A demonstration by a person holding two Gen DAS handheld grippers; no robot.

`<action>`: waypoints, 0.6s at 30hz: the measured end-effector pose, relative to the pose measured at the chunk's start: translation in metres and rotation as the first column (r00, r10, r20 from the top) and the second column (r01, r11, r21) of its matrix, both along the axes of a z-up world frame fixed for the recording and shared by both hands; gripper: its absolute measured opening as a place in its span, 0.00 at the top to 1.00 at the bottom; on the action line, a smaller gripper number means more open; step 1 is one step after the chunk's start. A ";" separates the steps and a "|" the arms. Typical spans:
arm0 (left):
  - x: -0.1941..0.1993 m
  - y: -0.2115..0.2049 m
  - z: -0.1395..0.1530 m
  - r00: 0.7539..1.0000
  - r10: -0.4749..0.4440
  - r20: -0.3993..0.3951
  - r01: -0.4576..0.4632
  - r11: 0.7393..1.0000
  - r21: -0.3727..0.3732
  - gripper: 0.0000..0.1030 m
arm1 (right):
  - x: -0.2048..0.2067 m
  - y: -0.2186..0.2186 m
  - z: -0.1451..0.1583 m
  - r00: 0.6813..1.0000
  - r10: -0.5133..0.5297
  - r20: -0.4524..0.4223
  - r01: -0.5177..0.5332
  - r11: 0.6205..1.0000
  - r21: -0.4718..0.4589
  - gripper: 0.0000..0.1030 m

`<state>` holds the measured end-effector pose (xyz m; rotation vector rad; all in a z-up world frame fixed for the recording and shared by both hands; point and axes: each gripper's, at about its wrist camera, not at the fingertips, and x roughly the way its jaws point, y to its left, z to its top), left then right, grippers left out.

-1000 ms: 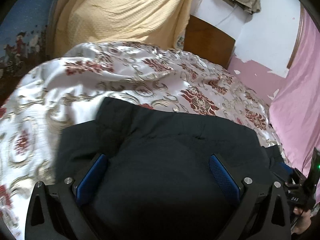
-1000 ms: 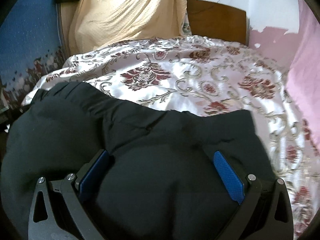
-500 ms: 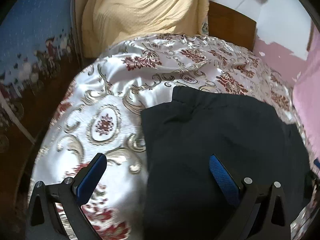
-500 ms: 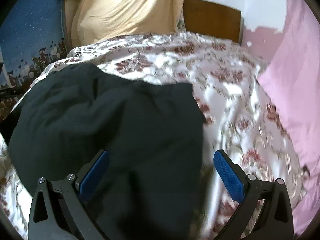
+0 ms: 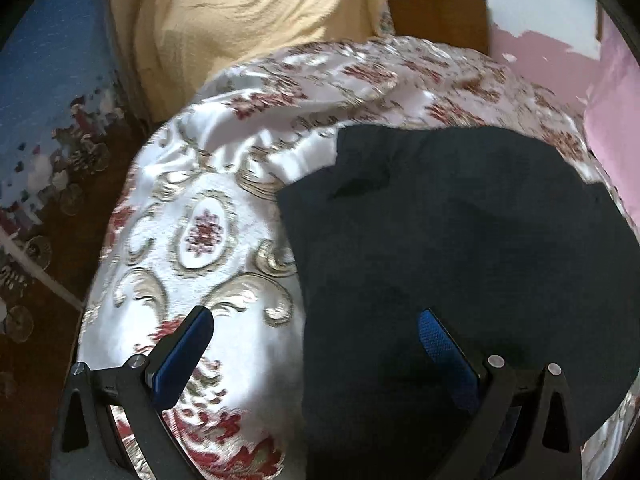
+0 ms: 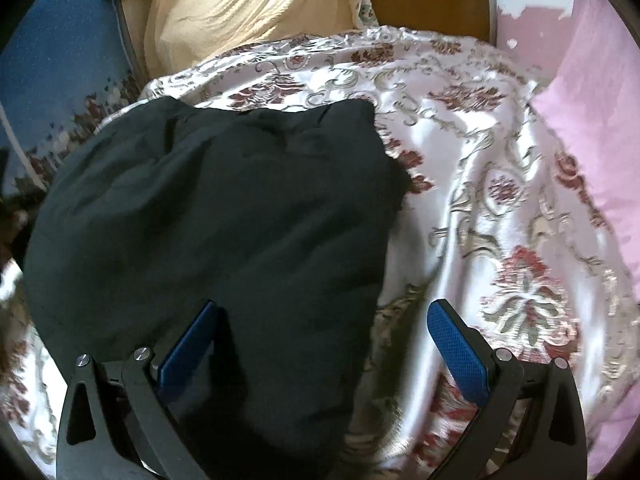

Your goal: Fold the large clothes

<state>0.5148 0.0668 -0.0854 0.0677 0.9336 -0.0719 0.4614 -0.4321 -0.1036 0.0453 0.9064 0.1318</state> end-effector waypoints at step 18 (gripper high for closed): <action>0.033 0.013 -0.043 0.971 -0.202 -0.131 0.152 0.936 -0.317 0.00 | 0.050 -0.016 -0.070 0.971 0.180 -0.156 -0.087 0.878 0.470 0.01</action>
